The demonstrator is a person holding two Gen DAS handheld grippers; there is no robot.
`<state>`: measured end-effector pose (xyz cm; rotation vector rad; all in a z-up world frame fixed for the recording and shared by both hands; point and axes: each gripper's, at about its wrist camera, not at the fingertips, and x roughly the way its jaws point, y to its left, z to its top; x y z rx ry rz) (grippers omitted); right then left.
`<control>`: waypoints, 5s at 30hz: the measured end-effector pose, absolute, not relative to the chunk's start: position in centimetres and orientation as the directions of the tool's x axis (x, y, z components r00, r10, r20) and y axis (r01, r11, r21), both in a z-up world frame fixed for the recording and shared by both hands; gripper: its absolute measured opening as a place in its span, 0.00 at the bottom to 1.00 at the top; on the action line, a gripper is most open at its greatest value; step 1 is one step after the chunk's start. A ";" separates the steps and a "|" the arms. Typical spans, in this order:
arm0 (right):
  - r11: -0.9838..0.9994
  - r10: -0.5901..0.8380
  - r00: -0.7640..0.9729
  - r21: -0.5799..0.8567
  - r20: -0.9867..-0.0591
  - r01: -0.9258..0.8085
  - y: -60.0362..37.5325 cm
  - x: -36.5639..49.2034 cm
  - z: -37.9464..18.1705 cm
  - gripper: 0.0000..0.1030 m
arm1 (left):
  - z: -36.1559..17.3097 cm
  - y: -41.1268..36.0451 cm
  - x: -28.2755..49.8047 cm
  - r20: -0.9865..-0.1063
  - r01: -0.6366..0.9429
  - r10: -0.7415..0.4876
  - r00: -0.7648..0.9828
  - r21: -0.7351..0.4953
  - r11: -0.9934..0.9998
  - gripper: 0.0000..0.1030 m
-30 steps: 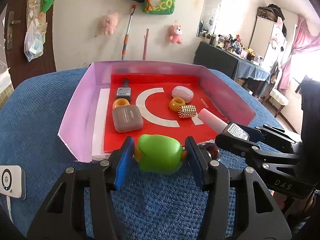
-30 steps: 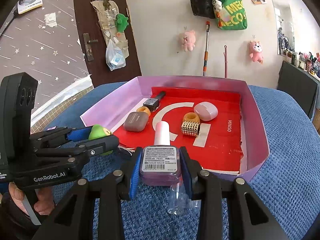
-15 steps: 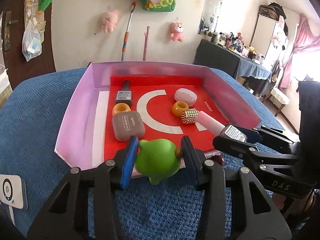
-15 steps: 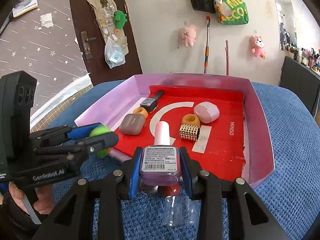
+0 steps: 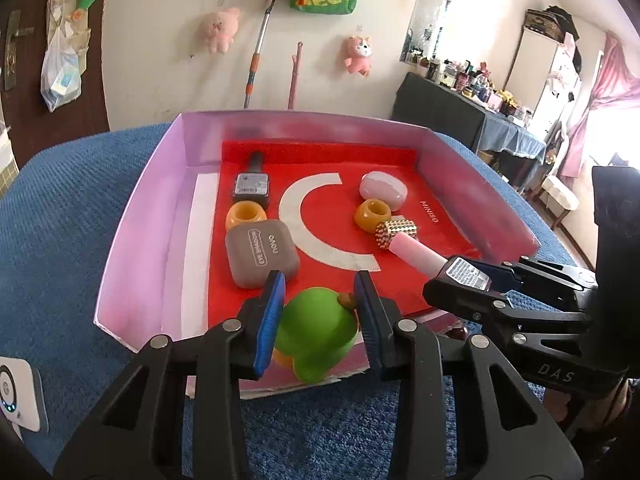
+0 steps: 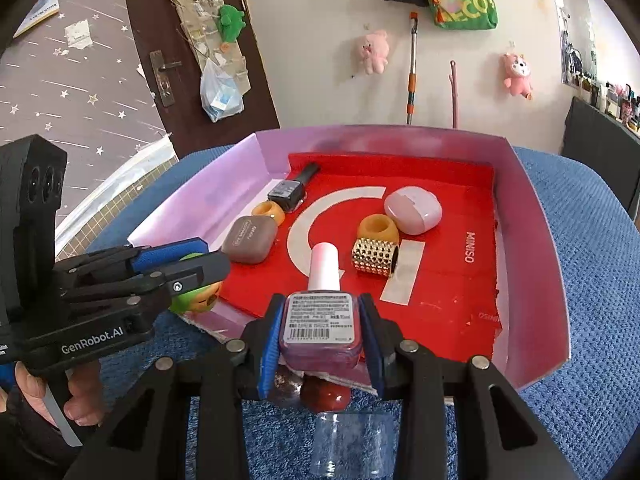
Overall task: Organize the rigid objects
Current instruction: 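Lift and carry the pink bottle and green duck toy over the box, then lower both items onto the red sheet and open both grippers, then withdraw both open grippers from the box toward the remaining items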
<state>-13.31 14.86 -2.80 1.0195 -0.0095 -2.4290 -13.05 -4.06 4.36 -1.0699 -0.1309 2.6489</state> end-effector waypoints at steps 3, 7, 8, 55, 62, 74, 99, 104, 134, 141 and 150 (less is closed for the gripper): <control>-0.874 -0.450 -0.590 0.196 -0.670 0.444 14.9 -13.4 -3.0 0.37 | 4.1 -4.3 -13.2 -0.670 -0.219 0.292 -0.682 -0.194 -0.956 0.33; -0.874 -0.452 -0.586 0.202 -0.672 0.443 14.9 -13.5 -3.2 0.37 | 4.2 -4.4 -13.2 -0.669 -0.217 0.291 -0.684 -0.194 -0.957 0.32; -0.874 -0.452 -0.585 0.201 -0.674 0.443 14.9 -13.6 -3.2 0.37 | 4.1 -4.4 -13.2 -0.669 -0.214 0.288 -0.685 -0.193 -0.958 0.32; -0.907 -0.365 -0.563 0.147 -0.742 0.394 14.2 -19.6 -5.5 0.37 | 2.8 -4.2 -21.2 -0.733 -0.184 0.206 -0.648 -0.111 -0.977 0.22; -0.909 -0.358 -0.562 0.141 -0.745 0.393 14.1 -19.6 -5.5 0.37 | 2.7 -4.3 -21.3 -0.734 -0.170 0.189 -0.653 -0.101 -0.980 0.22; -0.909 -0.361 -0.562 0.146 -0.744 0.390 14.2 -19.6 -5.5 0.37 | 2.5 -3.6 -21.0 -0.724 -0.166 0.147 -0.674 -0.045 -0.985 0.22; -0.907 -0.380 -0.583 0.166 -0.718 0.386 15.0 -18.5 -4.5 0.54 | 4.2 -4.0 -19.5 -0.676 -0.143 0.136 -0.724 -0.046 -0.989 0.68; -0.907 -0.381 -0.602 0.159 -0.702 0.390 15.2 -17.5 -3.7 0.56 | 4.5 -4.1 -19.1 -0.677 -0.139 0.137 -0.724 -0.051 -0.989 0.69; -0.889 -0.435 -0.679 0.163 -0.591 0.428 16.5 -10.1 0.7 1.00 | 7.9 -4.8 -11.9 -0.582 -0.114 0.128 -0.803 -0.060 -0.992 1.00; -0.890 -0.437 -0.692 0.163 -0.575 0.427 17.0 -8.5 1.1 1.00 | 8.0 -4.8 -10.6 -0.576 -0.117 0.141 -0.805 -0.080 -0.990 1.00; -0.895 -0.431 -0.700 0.167 -0.569 0.414 17.7 -6.8 0.9 1.00 | 8.1 -4.6 -8.9 -0.544 -0.106 0.134 -0.828 -0.081 -0.991 1.00</control>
